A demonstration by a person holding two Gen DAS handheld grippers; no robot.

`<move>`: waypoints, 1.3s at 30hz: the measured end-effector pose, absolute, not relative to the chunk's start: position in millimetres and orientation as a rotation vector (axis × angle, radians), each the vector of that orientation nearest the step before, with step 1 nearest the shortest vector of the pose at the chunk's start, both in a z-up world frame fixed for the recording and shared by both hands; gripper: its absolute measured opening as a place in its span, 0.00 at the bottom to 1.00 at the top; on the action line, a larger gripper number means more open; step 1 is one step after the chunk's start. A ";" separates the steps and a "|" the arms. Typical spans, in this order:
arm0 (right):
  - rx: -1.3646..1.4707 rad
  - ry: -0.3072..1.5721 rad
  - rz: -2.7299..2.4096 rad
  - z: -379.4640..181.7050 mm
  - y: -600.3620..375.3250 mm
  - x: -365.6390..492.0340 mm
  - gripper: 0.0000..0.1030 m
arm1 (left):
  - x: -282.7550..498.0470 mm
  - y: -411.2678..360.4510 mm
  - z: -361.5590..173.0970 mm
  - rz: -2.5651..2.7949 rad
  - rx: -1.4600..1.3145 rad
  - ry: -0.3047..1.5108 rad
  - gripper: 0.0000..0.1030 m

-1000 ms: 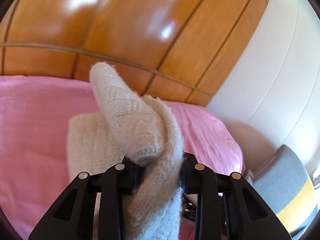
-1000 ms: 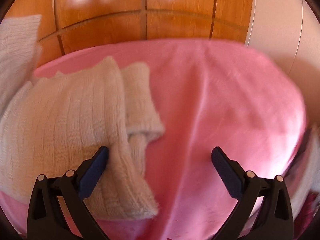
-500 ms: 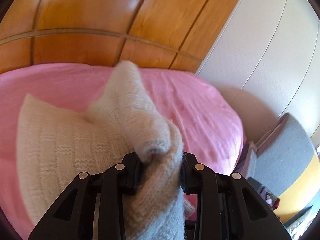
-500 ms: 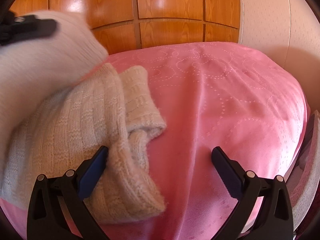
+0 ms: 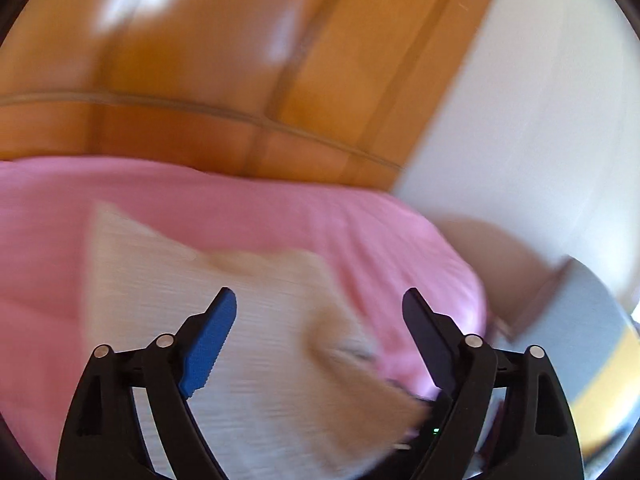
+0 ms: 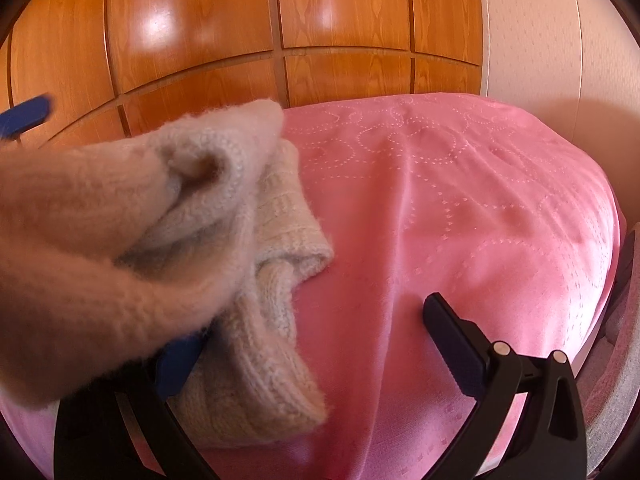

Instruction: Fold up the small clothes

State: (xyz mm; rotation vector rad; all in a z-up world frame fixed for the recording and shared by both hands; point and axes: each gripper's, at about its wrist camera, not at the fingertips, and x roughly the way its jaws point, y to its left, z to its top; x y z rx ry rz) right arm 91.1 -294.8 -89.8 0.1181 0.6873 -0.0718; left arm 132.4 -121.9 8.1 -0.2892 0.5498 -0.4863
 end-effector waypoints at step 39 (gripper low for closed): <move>0.210 0.708 -0.126 -77.5 -327.4 131.6 0.98 | 120.1 -85.5 -25.4 -0.230 0.024 0.558 0.87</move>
